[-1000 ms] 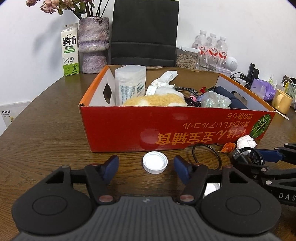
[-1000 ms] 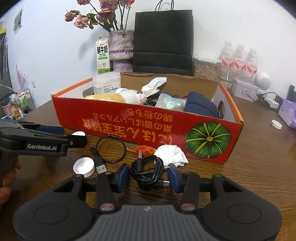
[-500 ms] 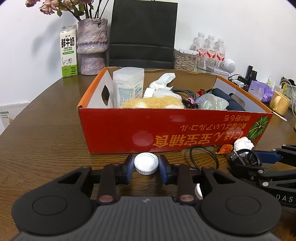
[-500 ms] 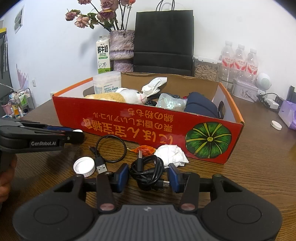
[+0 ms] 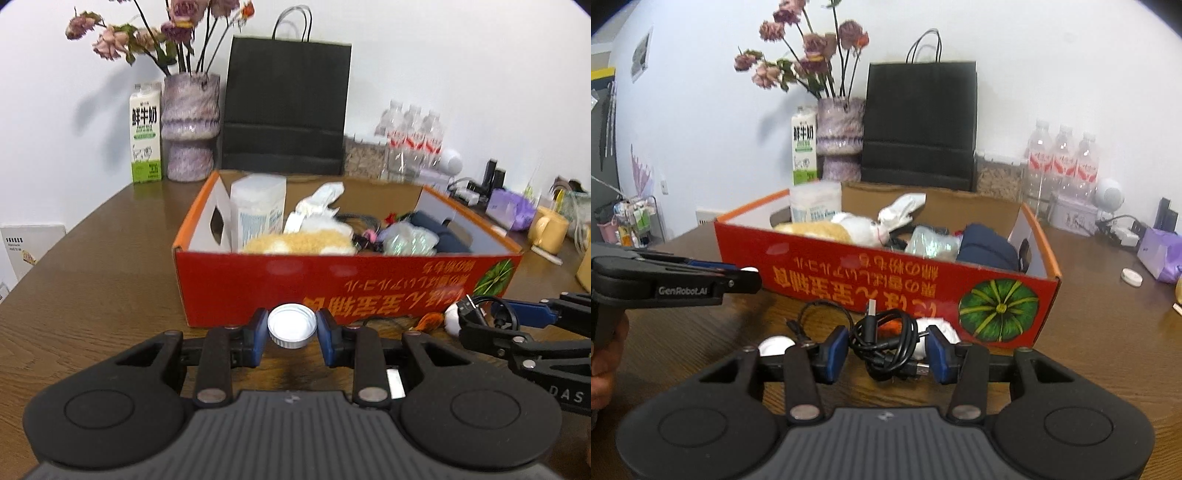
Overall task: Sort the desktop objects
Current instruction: 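Carry the cap and coiled cable into the box and open both tools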
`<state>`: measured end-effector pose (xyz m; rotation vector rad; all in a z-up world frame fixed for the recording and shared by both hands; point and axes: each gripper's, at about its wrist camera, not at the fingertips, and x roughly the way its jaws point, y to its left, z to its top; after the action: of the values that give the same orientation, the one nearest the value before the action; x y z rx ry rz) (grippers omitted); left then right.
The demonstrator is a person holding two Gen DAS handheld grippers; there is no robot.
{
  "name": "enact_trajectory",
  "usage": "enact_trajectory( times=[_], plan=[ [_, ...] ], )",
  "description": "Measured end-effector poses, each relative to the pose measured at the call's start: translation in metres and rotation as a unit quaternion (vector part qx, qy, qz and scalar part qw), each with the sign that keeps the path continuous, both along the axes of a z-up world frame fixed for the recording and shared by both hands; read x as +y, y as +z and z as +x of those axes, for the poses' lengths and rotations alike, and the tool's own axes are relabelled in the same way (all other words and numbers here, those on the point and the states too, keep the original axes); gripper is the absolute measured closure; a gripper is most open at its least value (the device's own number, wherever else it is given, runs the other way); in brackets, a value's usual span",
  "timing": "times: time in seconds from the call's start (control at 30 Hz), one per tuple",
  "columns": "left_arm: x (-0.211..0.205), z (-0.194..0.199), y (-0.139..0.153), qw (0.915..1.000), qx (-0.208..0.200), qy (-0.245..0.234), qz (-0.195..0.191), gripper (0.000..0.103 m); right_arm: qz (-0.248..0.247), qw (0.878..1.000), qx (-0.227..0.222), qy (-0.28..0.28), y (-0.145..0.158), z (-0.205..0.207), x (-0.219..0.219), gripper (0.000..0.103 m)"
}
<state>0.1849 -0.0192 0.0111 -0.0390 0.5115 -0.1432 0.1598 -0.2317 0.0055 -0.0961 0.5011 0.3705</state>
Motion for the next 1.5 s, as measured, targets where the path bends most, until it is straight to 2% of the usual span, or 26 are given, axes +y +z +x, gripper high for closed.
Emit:
enact_trajectory(
  times=[0.33, 0.57, 0.7, 0.83, 0.93, 1.07, 1.2, 1.5],
  plan=[
    [-0.007, 0.007, 0.047, 0.9981, -0.059, -0.004, -0.018, 0.074, 0.027, 0.999, -0.045, -0.005, 0.036, 0.004, -0.006, 0.059],
    [-0.021, 0.035, 0.067, 0.9961, -0.083, -0.008, -0.027, 0.074, 0.039, 0.997, -0.059, -0.021, 0.056, 0.037, -0.005, 0.059],
    [-0.030, 0.056, 0.073, 0.9951, -0.098, -0.007, -0.017, 0.074, 0.045, 0.997, -0.062, -0.030, 0.061, 0.062, -0.002, 0.059],
    [-0.035, 0.085, 0.067, 0.9940, -0.108, 0.006, -0.016, 0.074, 0.055, 0.996, -0.062, -0.037, 0.063, 0.094, 0.001, 0.059],
    [-0.035, 0.105, 0.053, 0.9957, -0.091, 0.013, -0.012, 0.074, 0.071, 0.994, -0.062, -0.046, 0.055, 0.114, -0.001, 0.059],
    [-0.035, 0.119, 0.037, 0.9972, -0.072, 0.019, 0.000, 0.074, 0.065, 0.996, -0.043, -0.047, 0.039, 0.127, -0.004, 0.059],
    [-0.037, 0.121, 0.030, 0.9975, -0.066, 0.023, 0.009, 0.074, 0.064, 0.997, -0.028, -0.043, 0.028, 0.131, -0.003, 0.059],
    [-0.041, 0.116, 0.029, 0.9962, -0.079, 0.025, 0.026, 0.073, 0.059, 0.997, -0.043, -0.037, 0.028, 0.119, 0.002, 0.059]
  ],
)
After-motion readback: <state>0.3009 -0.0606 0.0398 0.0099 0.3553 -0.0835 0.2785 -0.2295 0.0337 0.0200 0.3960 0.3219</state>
